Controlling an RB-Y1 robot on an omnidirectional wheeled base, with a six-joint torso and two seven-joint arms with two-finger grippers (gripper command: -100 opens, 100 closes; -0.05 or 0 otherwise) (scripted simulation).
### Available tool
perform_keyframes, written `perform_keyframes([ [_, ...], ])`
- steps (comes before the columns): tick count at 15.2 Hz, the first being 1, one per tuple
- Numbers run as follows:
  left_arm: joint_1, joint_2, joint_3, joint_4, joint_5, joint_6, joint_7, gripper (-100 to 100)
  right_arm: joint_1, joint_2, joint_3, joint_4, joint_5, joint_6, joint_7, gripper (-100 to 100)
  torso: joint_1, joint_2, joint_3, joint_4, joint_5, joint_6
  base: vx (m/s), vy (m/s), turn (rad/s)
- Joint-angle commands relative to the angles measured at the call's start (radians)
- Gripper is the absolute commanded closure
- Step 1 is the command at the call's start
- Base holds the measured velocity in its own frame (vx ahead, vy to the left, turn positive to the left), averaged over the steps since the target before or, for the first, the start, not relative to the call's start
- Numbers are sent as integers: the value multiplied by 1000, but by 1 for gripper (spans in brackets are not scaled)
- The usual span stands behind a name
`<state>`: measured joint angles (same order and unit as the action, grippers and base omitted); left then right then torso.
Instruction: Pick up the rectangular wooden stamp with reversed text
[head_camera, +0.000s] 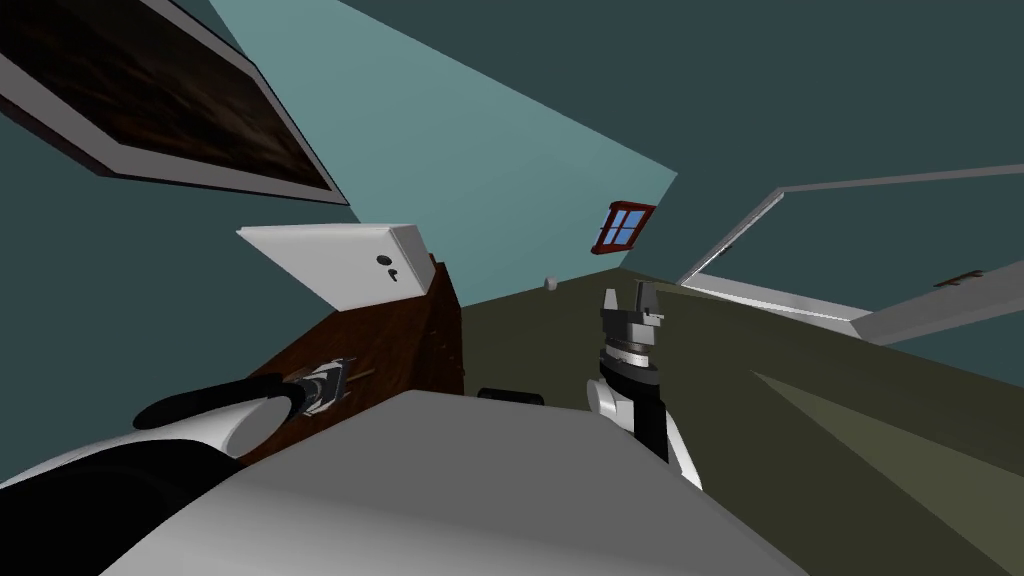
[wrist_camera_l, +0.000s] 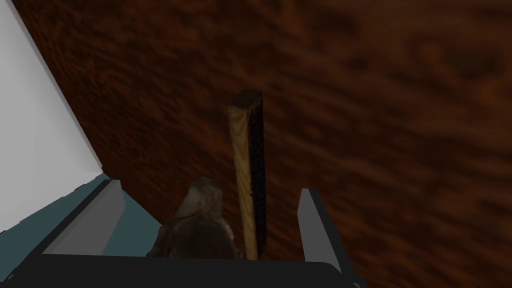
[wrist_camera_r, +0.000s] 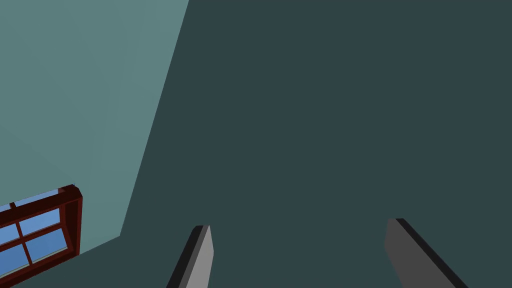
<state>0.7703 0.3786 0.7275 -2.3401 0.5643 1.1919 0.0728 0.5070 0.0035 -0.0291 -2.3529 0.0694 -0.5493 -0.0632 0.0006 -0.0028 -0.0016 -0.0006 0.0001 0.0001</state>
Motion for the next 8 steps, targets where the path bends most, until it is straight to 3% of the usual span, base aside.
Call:
perform_keyframes([
  [1,8,-4,16,1,15,50,-2,-100,0,0,0,0,0,0,0,0,0,0,0,0,0,0,58,23,-94],
  [2,8,-4,16,1,15,54,-2,-100,0,0,0,0,0,0,0,0,0,0,0,0,0,0,47,18,-33],
  [3,17,-7,38,2,36,87,-3,-100,0,0,0,0,0,0,0,0,0,0,0,0,0,0,65,32,-69],
  [5,17,-7,38,2,36,112,-3,-100,0,0,0,0,0,0,0,0,1,-1,-1,0,0,0,65,30,-53],
  [6,26,-9,60,2,56,146,-4,-100,0,0,0,0,0,0,0,0,1,-1,-1,0,0,0,69,24,-56],
  [8,26,-9,60,2,56,167,-4,-100,0,0,0,0,0,0,0,0,1,-2,-1,0,0,0,61,29,-52],
])
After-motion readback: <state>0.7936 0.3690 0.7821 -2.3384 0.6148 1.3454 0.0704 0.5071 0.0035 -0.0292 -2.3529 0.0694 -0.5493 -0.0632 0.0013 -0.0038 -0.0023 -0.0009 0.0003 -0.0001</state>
